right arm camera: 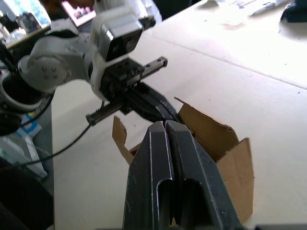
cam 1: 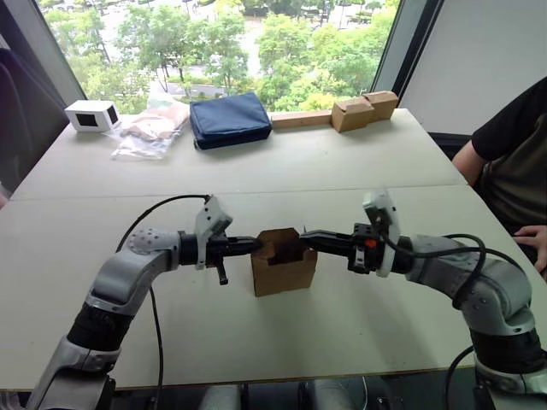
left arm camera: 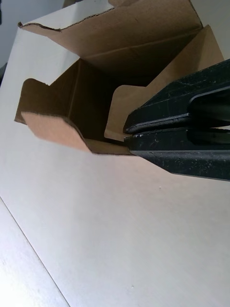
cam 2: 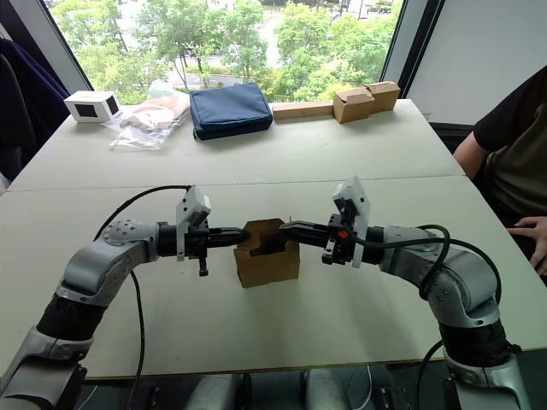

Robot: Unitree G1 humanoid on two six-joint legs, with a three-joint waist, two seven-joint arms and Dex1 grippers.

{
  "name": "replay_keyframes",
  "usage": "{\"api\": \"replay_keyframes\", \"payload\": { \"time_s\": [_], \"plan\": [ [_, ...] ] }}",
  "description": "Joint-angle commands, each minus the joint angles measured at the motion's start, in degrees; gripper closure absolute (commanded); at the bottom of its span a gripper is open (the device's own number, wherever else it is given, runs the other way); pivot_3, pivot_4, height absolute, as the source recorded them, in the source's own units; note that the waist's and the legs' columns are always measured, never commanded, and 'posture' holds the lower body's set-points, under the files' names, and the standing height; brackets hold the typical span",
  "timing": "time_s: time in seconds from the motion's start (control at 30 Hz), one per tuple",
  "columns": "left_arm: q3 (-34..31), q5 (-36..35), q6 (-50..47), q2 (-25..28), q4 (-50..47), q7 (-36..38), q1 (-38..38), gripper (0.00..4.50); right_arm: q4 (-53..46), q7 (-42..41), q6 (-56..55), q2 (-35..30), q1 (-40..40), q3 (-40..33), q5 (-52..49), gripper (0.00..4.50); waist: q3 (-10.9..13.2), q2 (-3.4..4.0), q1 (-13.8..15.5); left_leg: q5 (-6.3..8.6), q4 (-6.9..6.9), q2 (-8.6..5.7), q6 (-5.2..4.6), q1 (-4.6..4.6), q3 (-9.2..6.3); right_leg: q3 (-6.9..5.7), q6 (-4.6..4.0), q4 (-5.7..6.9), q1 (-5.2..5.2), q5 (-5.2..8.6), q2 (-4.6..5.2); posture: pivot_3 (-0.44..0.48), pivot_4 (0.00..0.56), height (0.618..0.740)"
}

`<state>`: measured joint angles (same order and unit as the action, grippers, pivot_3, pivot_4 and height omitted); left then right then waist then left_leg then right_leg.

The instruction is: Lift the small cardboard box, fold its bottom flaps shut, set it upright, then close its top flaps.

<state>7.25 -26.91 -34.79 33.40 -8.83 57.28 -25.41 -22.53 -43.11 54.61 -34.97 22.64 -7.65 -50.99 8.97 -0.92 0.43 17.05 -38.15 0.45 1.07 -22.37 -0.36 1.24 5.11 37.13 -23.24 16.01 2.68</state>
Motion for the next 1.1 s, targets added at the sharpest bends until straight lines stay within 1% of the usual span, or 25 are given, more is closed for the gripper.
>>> {"api": "replay_keyframes", "payload": {
  "time_s": [0.03,0.13,0.23,0.3,0.47,0.6,0.7,0.83,1.1],
  "plan": [
    [-2.8,-2.6,-0.9,0.8,-3.4,0.4,-0.4,4.45,2.1,0.2,-1.4,-1.2,1.1,-1.6,0.7,4.5,0.0,0.0,0.0,0.0,0.0,0.0,0.0,0.0,0.0,0.0,0.0,0.0,0.0,0.0,0.0,0.0,0.15,0.74],
    [-3.4,-3.6,-1.9,1.7,-5.0,0.6,0.0,4.45,5.1,0.1,-4.5,-1.8,0.8,0.3,5.4,4.5,0.0,0.0,-0.1,0.0,0.0,0.0,0.0,0.0,0.0,0.0,0.0,0.0,0.0,0.0,0.0,0.0,0.15,0.74],
    [-3.6,-4.1,-2.6,2.6,-6.3,0.6,1.1,4.45,8.1,-2.0,-10.1,-2.9,-0.8,5.3,12.6,4.5,0.0,0.0,-0.1,0.0,0.0,-0.01,0.0,0.0,0.01,0.0,0.0,0.0,0.0,0.0,-0.02,0.0,0.15,0.74],
    [-3.5,-4.3,-2.6,3.1,-6.7,0.6,1.9,4.45,9.1,-3.4,-11.9,-2.4,-1.1,7.0,14.1,4.5,0.0,0.0,-0.2,0.0,0.0,0.0,0.0,0.0,0.01,0.0,0.0,0.0,0.0,0.0,-0.03,0.0,0.15,0.74],
    [-3.1,-3.3,-1.7,3.3,-6.5,-0.4,3.6,4.45,9.4,-6.2,-13.0,-0.4,0.0,8.7,13.6,4.5,0.0,0.01,-0.3,0.0,0.0,0.02,0.0,0.0,0.01,0.0,0.0,0.01,-0.02,0.0,-0.04,0.0,0.15,0.74],
    [-3.0,-3.3,-1.7,3.3,-7.0,-0.8,4.3,4.45,8.8,-7.9,-12.9,-0.3,-0.4,9.6,14.0,4.5,0.0,0.0,-0.1,0.0,0.0,0.0,0.0,0.0,0.01,0.0,0.0,0.0,-0.01,0.0,-0.03,0.0,0.15,0.74],
    [-1.9,-2.2,-0.9,3.5,-7.4,-0.9,5.1,4.45,8.1,-9.0,-12.2,-0.2,-0.9,10.3,13.5,4.5,0.0,0.0,-0.1,0.0,0.0,-0.01,0.0,0.0,0.01,0.0,0.0,0.0,0.0,0.0,-0.02,0.0,0.15,0.74],
    [-1.3,-1.5,-0.5,2.9,-7.1,-1.1,5.2,4.45,7.6,-9.3,-11.4,0.1,-0.9,10.8,13.3,4.5,0.0,0.01,-0.1,0.0,0.0,0.0,0.0,0.0,0.01,0.0,0.0,0.0,-0.01,0.0,-0.01,0.0,0.15,0.74],
    [0.3,0.5,1.3,1.4,-4.6,-0.7,3.7,4.45,11.5,-9.5,-13.1,1.3,-0.5,13.6,16.9,4.5,0.0,0.0,-0.1,0.0,0.0,0.0,0.0,0.0,0.01,0.0,0.0,0.0,0.0,0.0,-0.02,0.0,0.15,0.74]
  ]
}}
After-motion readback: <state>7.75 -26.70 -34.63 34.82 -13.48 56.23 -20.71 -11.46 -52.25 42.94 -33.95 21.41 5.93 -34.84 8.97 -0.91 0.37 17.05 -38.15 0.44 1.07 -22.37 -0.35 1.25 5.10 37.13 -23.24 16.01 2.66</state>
